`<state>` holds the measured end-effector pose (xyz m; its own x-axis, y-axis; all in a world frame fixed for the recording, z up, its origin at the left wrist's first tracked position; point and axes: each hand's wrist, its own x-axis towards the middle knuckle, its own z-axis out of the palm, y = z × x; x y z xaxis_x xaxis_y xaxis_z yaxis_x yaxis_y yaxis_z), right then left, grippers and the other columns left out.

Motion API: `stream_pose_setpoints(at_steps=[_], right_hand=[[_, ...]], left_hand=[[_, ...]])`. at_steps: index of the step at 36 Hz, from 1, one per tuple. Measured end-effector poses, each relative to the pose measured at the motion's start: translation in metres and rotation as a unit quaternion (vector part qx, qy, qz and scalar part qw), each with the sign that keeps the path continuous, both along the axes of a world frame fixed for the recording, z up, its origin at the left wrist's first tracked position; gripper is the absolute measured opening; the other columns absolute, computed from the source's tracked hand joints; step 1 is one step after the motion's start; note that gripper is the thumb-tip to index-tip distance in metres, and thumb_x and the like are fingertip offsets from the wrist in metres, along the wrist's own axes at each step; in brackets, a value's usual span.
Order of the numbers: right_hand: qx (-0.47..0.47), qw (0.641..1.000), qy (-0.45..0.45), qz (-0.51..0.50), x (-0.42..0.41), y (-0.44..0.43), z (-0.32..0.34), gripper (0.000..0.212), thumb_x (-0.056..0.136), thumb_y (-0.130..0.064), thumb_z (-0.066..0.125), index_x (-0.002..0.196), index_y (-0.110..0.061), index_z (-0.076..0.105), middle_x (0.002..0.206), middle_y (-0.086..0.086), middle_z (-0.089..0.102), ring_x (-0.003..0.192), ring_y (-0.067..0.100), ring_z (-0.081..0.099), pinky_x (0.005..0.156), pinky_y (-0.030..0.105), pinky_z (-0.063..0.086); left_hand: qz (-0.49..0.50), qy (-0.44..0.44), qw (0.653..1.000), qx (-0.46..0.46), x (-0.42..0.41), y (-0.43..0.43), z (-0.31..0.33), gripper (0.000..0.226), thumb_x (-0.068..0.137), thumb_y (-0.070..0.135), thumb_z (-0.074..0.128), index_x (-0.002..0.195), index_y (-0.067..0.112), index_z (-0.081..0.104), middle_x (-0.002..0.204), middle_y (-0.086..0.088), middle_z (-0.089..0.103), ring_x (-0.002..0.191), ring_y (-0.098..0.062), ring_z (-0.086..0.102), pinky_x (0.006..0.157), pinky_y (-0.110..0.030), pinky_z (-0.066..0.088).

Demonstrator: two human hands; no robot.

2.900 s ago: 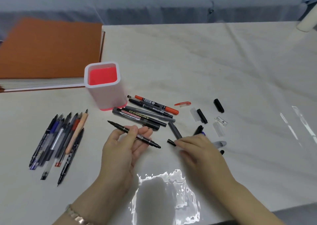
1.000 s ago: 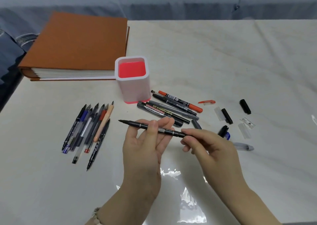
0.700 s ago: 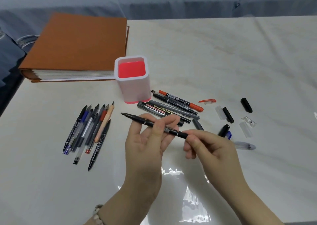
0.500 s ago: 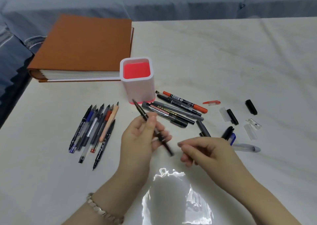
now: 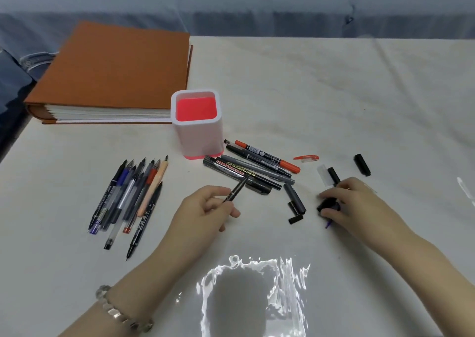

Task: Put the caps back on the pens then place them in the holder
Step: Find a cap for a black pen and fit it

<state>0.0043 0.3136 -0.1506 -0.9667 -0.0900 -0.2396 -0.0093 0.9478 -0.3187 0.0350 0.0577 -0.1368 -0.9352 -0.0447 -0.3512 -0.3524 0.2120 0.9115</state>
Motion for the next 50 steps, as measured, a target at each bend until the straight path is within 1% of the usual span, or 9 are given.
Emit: stream_pose_setpoints(at_steps=[8, 13, 16, 22, 25, 32, 40, 45, 50], right_hand=[[-0.049, 0.998, 0.026, -0.027, -0.003, -0.007, -0.008, 0.02, 0.078, -0.022, 0.065, 0.098, -0.019, 0.064, 0.099, -0.002, 0.045, 0.082, 0.01, 0.045, 0.064, 0.012, 0.027], [-0.132, 0.986, 0.084, -0.052, 0.0, -0.011, -0.001, 0.017, 0.071, -0.014, 0.068, 0.079, -0.028, 0.06, 0.091, -0.004, 0.051, 0.075, -0.001, 0.054, 0.067, 0.007, 0.041], [-0.255, 0.955, 0.114, -0.102, 0.004, -0.019, 0.013, 0.034, 0.072, -0.003, 0.068, 0.068, -0.036, 0.059, 0.08, -0.008, 0.064, 0.068, 0.003, 0.062, 0.06, 0.008, 0.047], [-0.475, 0.868, 0.053, -0.132, 0.01, -0.039, 0.037, 0.016, 0.079, -0.002, 0.065, 0.073, -0.016, 0.068, 0.044, -0.002, 0.059, 0.039, 0.006, 0.047, 0.047, 0.011, 0.042], [-0.48, 0.867, 0.068, -0.113, 0.013, -0.048, 0.043, 0.017, 0.081, -0.005, 0.062, 0.069, -0.014, 0.068, 0.05, 0.003, 0.06, 0.039, 0.007, 0.044, 0.043, 0.012, 0.037], [-0.432, 0.893, 0.093, -0.088, 0.019, -0.062, 0.045, 0.028, 0.089, -0.014, 0.051, 0.065, -0.023, 0.062, 0.048, -0.023, 0.056, 0.049, -0.004, 0.05, 0.047, 0.005, 0.035], [-0.41, 0.909, 0.066, -0.037, 0.022, -0.068, 0.042, 0.032, 0.092, -0.02, 0.046, 0.066, -0.031, 0.061, 0.056, -0.018, 0.056, 0.053, 0.0, 0.046, 0.048, 0.006, 0.036], [-0.369, 0.926, 0.079, 0.025, 0.025, -0.071, 0.038, 0.025, 0.084, -0.038, 0.041, 0.071, -0.033, 0.061, 0.067, -0.021, 0.06, 0.065, -0.001, 0.053, 0.059, 0.008, 0.038], [-0.401, 0.911, 0.082, 0.043, 0.033, -0.082, 0.038, 0.023, 0.085, -0.031, 0.037, 0.068, -0.036, 0.052, 0.061, -0.032, 0.057, 0.063, -0.009, 0.054, 0.057, 0.004, 0.037]], left_hand=[[-0.008, 0.001, 1.0, -0.011, 0.002, 0.003, 0.003, 0.01, 0.084, 0.008, 0.058, 0.083, 0.018, 0.056, 0.069, 0.008, 0.073, 0.043, -0.001, 0.048, 0.043, -0.008, 0.037], [-0.012, 0.005, 1.0, -0.01, 0.004, 0.004, 0.006, 0.011, 0.083, 0.008, 0.059, 0.083, 0.018, 0.057, 0.072, 0.005, 0.074, 0.044, -0.003, 0.049, 0.043, -0.008, 0.037], [-0.013, 0.01, 1.0, 0.006, 0.006, 0.005, 0.01, 0.013, 0.083, 0.007, 0.06, 0.081, 0.019, 0.06, 0.072, 0.001, 0.073, 0.044, -0.004, 0.05, 0.043, -0.009, 0.037], [-0.014, 0.027, 0.999, 0.033, 0.008, 0.008, 0.02, 0.016, 0.078, 0.003, 0.064, 0.078, 0.019, 0.066, 0.069, -0.004, 0.072, 0.044, -0.004, 0.051, 0.043, -0.008, 0.037], [-0.027, 0.039, 0.999, 0.024, 0.009, 0.009, 0.024, 0.016, 0.077, 0.003, 0.066, 0.078, 0.02, 0.068, 0.071, -0.005, 0.071, 0.046, -0.004, 0.053, 0.044, -0.008, 0.039], [-0.049, 0.056, 0.997, 0.009, 0.014, 0.01, 0.028, 0.021, 0.074, 0.005, 0.069, 0.073, 0.026, 0.072, 0.073, -0.007, 0.07, 0.05, -0.006, 0.056, 0.054, -0.014, 0.048], [-0.068, 0.058, 0.996, -0.01, 0.018, 0.009, 0.032, 0.025, 0.074, 0.009, 0.07, 0.07, 0.033, 0.073, 0.067, 0.016, 0.069, 0.054, 0.0, 0.057, 0.056, -0.016, 0.05], [-0.096, 0.119, 0.986, -0.067, 0.019, 0.009, 0.034, 0.02, 0.07, 0.02, 0.075, 0.07, 0.04, 0.072, 0.071, 0.022, 0.068, 0.061, -0.001, 0.057, 0.059, -0.011, 0.044], [-0.105, 0.203, 0.969, -0.098, 0.02, 0.011, 0.035, 0.025, 0.062, 0.039, 0.074, 0.084, 0.047, 0.063, 0.081, 0.023, 0.068, 0.068, -0.005, 0.064, 0.062, -0.017, 0.05]])
